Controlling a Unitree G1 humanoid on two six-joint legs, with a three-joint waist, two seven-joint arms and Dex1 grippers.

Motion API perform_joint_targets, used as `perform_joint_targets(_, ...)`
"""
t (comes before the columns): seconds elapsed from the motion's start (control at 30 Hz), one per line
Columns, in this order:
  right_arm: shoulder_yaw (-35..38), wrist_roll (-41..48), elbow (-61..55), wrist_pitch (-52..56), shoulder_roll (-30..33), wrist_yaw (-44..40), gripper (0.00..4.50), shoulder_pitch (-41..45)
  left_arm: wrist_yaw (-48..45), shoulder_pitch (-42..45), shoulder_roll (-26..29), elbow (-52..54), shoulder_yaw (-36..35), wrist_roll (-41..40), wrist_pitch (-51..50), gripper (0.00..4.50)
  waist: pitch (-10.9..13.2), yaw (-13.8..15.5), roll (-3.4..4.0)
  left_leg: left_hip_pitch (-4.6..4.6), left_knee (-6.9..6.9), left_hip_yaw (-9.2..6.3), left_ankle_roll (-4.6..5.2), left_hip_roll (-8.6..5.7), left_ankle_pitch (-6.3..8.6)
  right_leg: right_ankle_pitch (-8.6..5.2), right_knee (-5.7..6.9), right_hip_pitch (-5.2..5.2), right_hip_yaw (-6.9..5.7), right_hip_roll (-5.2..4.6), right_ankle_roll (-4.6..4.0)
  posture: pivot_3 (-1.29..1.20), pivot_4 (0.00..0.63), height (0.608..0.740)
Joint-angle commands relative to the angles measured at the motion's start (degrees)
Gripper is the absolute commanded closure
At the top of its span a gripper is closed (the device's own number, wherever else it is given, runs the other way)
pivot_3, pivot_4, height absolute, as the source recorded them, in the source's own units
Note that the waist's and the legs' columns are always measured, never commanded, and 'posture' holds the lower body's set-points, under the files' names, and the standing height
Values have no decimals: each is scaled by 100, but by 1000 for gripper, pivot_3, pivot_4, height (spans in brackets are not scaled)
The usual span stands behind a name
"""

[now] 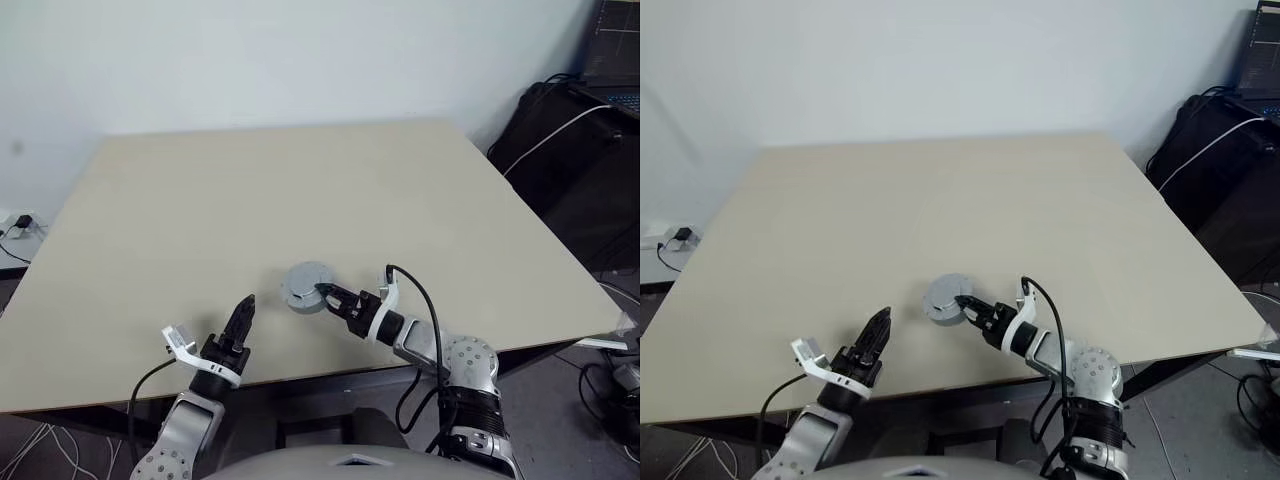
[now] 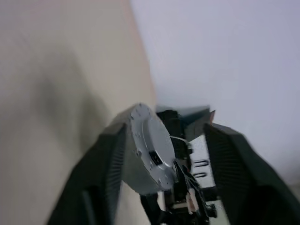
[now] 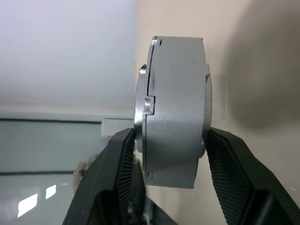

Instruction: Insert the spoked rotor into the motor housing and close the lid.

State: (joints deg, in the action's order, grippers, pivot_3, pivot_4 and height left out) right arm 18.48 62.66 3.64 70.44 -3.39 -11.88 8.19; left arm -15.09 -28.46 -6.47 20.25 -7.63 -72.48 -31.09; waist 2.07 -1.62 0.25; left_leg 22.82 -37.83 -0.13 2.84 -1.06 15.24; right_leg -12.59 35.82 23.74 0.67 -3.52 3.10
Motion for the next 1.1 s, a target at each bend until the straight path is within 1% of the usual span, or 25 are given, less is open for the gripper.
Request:
perform_joint_targets(0.03, -70, 532, -389, -121, -483, 15, 2436, 364, -5, 209, -563, 55, 209, -363, 145, 560, 0, -2, 1, -1, -1, 0, 0, 1, 0, 0, 0, 0, -1, 1, 0, 0, 0, 740)
perform_joint_targets(0.1, -142, 646, -399, -128, -468, 61, 2436, 388, 35, 204, -565, -13, 268, -577, 109, 4, 0, -3, 1, -1, -3, 0, 0, 0, 0, 0, 0, 0, -1, 1, 0, 0, 0, 740)
perform_joint_targets(0.23, -298, 890, -437, -60, -403, 160, 2436, 414, 46, 205, -616, -141, 328, -868, 126, 0, 0, -10, 1, -1, -6, 1, 3, -3, 1, 0, 0, -3, 1, 1, 0, 0, 0, 740)
perform_joint_targets(0.43, -517, 1243, -457, 89, -274, 331, 2436, 395, 5, 232, -609, -271, 435, -974, 156, 0, 1, -12, 0, -1, -9, 1, 4, -5, 0, 0, 1, -8, 1, 3, 0, 0, 0, 740)
perform_joint_targets(0.83, -857, 1788, -535, 487, -78, 651, 2437, 246, -206, 447, -521, -635, 579, -878, 246, 0, 0, -9, -1, -3, -13, 1, 6, -7, -1, 1, 2, -11, 2, 4, 0, 0, 0, 740)
perform_joint_targets(1.1, -862, 1833, -511, 458, -27, 766, 2438, 213, -319, 441, -470, -603, 664, -889, 309, 0, -1, -11, -1, -2, -15, 2, 6, -7, -1, 1, 2, -12, 3, 4, 1, 0, 0, 740)
